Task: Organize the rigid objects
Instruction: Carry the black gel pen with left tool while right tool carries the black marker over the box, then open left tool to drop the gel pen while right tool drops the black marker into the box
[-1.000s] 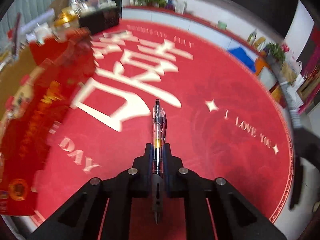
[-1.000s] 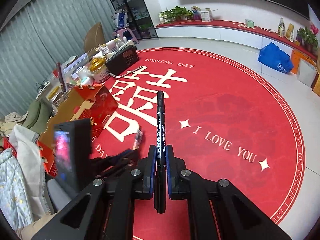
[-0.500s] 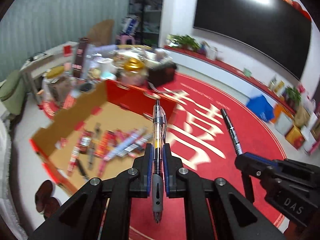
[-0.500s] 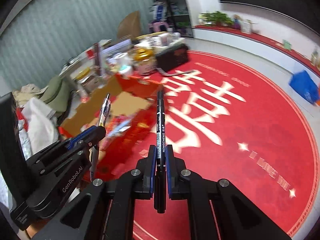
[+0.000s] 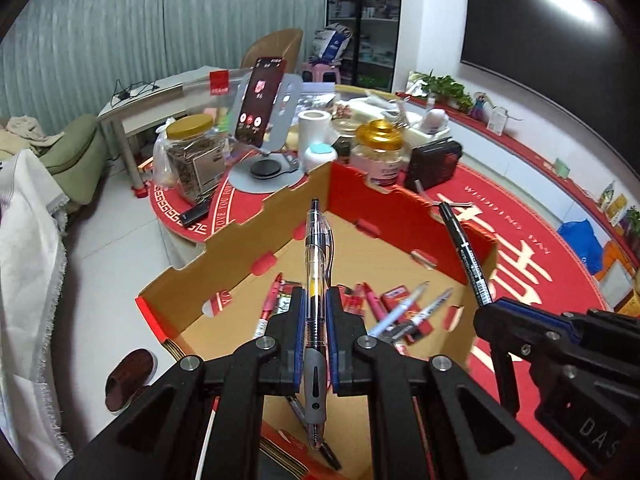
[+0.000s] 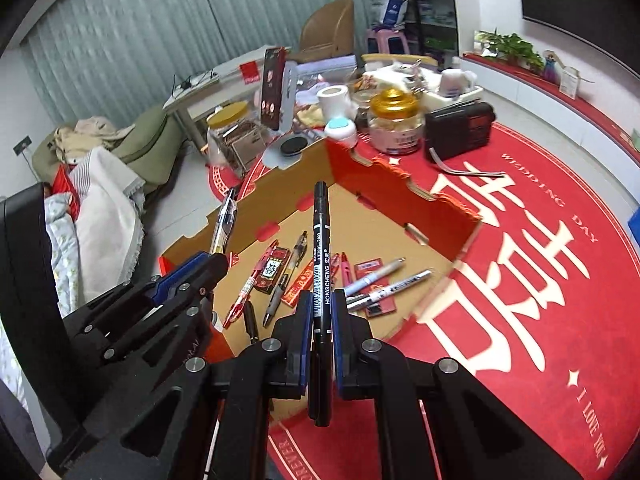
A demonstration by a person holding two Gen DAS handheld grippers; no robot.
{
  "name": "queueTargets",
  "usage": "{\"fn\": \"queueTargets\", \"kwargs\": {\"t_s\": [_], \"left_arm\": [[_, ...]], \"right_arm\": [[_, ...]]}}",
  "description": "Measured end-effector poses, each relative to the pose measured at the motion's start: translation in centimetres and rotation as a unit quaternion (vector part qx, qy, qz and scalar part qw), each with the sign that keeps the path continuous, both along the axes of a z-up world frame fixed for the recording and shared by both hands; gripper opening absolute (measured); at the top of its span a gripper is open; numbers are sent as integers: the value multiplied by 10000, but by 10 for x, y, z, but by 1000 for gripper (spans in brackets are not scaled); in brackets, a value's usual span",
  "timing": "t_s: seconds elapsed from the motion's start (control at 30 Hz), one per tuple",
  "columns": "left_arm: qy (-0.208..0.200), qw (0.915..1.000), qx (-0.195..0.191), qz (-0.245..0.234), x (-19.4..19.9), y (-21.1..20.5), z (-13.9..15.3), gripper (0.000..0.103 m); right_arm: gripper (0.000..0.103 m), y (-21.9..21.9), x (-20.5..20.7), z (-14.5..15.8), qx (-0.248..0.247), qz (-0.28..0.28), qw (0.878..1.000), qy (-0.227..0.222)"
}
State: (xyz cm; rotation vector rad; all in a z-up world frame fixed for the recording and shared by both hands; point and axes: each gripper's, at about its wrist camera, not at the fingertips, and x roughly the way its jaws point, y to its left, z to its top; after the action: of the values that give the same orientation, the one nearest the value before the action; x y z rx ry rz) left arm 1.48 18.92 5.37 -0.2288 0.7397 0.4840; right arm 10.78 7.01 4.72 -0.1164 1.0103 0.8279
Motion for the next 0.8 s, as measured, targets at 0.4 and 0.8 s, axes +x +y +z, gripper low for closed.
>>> {"fn": "queueTargets", "kwargs": {"t_s": [0.4,0.8], "left_arm": [[174,9998,-93,43,16,13,-14,10],[284,9995,-111,32,27,17,-21,10]], "right_arm": [[10,18,14,-14,-215,26,9998,49],[10,23,23,-23,-284,17,9995,119]]}}
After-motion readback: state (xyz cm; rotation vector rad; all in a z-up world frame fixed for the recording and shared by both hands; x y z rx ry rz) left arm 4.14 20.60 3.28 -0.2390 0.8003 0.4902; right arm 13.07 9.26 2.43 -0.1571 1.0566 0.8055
